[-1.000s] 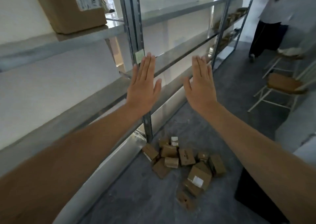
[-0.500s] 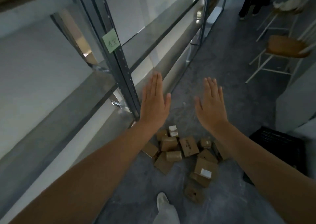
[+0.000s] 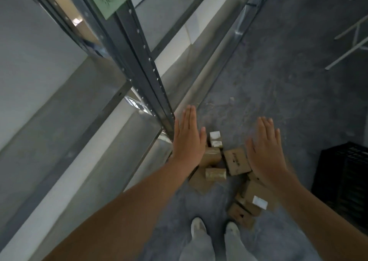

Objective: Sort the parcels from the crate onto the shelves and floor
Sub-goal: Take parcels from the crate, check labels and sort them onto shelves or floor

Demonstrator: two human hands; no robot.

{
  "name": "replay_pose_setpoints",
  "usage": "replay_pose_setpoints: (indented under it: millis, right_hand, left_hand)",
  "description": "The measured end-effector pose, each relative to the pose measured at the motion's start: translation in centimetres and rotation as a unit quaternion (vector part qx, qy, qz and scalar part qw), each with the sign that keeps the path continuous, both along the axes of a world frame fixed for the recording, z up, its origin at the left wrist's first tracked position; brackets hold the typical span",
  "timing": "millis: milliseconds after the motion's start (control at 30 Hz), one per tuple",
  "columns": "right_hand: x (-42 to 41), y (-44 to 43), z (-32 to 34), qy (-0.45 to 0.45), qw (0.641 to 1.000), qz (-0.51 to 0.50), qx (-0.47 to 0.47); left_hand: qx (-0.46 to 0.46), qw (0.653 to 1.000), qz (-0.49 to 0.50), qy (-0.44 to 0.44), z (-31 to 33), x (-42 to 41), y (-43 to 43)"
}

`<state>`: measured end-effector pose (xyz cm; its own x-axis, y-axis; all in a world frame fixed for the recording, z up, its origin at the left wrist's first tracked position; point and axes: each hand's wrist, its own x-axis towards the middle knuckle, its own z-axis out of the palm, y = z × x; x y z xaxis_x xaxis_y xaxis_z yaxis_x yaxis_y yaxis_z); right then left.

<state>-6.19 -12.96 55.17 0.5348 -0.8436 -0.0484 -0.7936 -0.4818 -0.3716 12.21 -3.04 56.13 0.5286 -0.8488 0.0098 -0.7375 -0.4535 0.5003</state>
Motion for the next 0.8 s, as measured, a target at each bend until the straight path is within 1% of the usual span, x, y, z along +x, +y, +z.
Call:
replay_pose_setpoints:
  millis: [100,133,233,367,467,567,633,667,700,733,767,800]
  right_hand:
    - [-0.3,-0.5,-7.4,-0.002,1.0,-0.001,0.027]
    - [-0.4,-0.5,-10.3,0.013,0.999,0.003,0.039]
    - [-1.5,0.1,-19.8,0.082,0.992,0.032,0.094]
    - [-2.6,0.3,-31.2,0.085,0.984,-0.003,0.154]
    - [-2.8,0.0,-38.5,0.092,0.969,-0.03,0.227]
    - [-2.1,-0.5,-45.3,0.109,0.946,-0.041,0.303]
    - [-1.6,-0.2,-49.4,0.114,0.925,-0.064,0.358]
    - [-1.5,0.0,-51.4,0.106,0.921,-0.059,0.369]
    - [-1.4,0.3,-53.3,0.095,0.92,-0.056,0.377]
    - [-1.4,0.6,-54.8,0.085,0.918,-0.057,0.384]
    - [-1.3,0.7,-56.2,0.071,0.911,-0.075,0.4]
    - [-1.3,0.8,-57.2,0.056,0.899,-0.106,0.422]
  left_hand:
    - [0.016,0.997,0.058,0.051,-7.5,-0.1,-0.6]
    - [0.029,0.995,0.07,0.062,-10.4,-0.3,-0.7]
    - [0.077,0.989,0.088,0.088,-19.3,-1.6,0.1]
    - [0.132,0.974,0.1,0.156,-31.3,-3.3,1.4]
    - [0.16,0.953,0.136,0.218,-40.0,-4.1,1.4]
    - [0.198,0.92,0.197,0.277,-48.0,-4.9,1.0]
    - [0.228,0.897,0.241,0.293,-52.2,-5.5,0.4]
    - [0.231,0.892,0.259,0.291,-54.0,-5.8,0.2]
    - [0.231,0.891,0.261,0.291,-55.6,-6.2,0.0]
    - [0.24,0.9,0.244,0.272,-56.7,-6.6,-0.2]
    - [0.235,0.904,0.23,0.274,-57.5,-7.0,-0.4]
    - [0.218,0.898,0.229,0.306,-58.2,-7.4,-0.5]
